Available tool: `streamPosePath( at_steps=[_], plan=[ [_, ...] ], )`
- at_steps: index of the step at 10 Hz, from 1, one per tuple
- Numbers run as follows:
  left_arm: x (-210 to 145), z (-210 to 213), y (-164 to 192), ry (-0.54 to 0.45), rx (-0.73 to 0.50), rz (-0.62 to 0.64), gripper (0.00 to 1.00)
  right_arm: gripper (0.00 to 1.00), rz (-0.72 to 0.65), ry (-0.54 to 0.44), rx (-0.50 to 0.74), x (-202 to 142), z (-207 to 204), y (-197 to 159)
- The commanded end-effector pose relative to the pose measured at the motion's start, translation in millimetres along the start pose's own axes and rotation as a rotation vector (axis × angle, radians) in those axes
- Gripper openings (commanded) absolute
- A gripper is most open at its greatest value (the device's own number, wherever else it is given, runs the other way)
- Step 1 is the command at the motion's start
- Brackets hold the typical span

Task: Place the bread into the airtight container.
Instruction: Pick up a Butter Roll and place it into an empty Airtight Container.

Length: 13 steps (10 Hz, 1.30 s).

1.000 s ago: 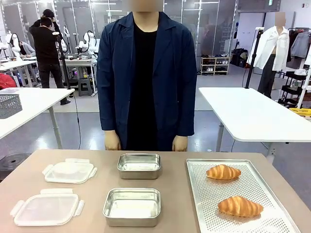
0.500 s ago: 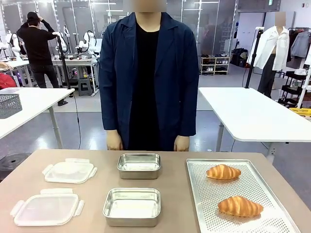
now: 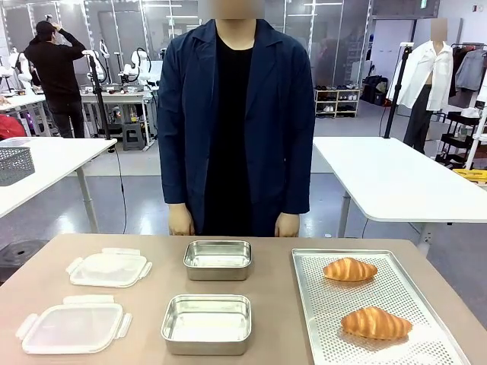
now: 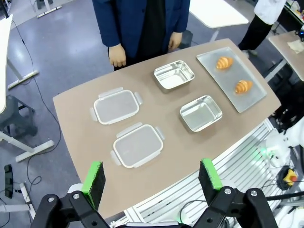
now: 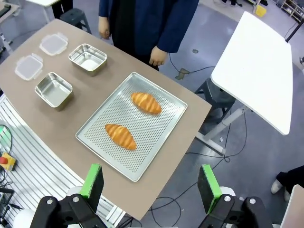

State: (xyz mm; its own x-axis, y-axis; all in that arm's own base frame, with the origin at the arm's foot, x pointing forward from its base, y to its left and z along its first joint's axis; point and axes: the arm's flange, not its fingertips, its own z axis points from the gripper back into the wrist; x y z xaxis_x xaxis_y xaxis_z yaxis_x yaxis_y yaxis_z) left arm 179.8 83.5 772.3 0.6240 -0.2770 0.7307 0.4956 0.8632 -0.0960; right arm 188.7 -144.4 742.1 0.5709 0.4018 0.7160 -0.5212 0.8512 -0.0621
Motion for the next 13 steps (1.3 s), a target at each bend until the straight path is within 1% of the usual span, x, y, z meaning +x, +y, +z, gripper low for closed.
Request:
streamPosePath(
  at_steps=[1, 8, 9, 11, 12, 13],
  plan=[
    [1.0, 3.4, -0.4, -0.006, -0.006, -0.006, 1.00, 1.00, 0.003, -0.001, 0.001, -0.6, 1.7, 1.3],
    [1.0, 3.4, -0.4, -0.006, -0.006, -0.006, 1.00, 1.00, 0.000, 0.000, 0.000, 0.0, 0.1, 0.0],
    [1.0, 3.4, -0.4, -0.006, -0.006, -0.006, 1.00, 1.00, 0.123, 0.100, -0.027, 20.3, -15.3, 8.1],
    [1.0, 3.4, -0.4, -0.006, -0.006, -0.006, 1.00, 1.00, 0.382, 0.220, -0.052, 50.9, -48.8, 33.3],
    [1.0, 3.4, -0.4, -0.006, -0.006, -0.006, 1.00, 1.00, 0.484, 0.288, -0.068, 63.0, -74.5, 43.7],
    [1.0, 3.4, -0.4, -0.006, -0.006, -0.006, 1.00, 1.00, 0.595, 0.342, -0.063, 67.7, -97.4, 54.5]
  ],
)
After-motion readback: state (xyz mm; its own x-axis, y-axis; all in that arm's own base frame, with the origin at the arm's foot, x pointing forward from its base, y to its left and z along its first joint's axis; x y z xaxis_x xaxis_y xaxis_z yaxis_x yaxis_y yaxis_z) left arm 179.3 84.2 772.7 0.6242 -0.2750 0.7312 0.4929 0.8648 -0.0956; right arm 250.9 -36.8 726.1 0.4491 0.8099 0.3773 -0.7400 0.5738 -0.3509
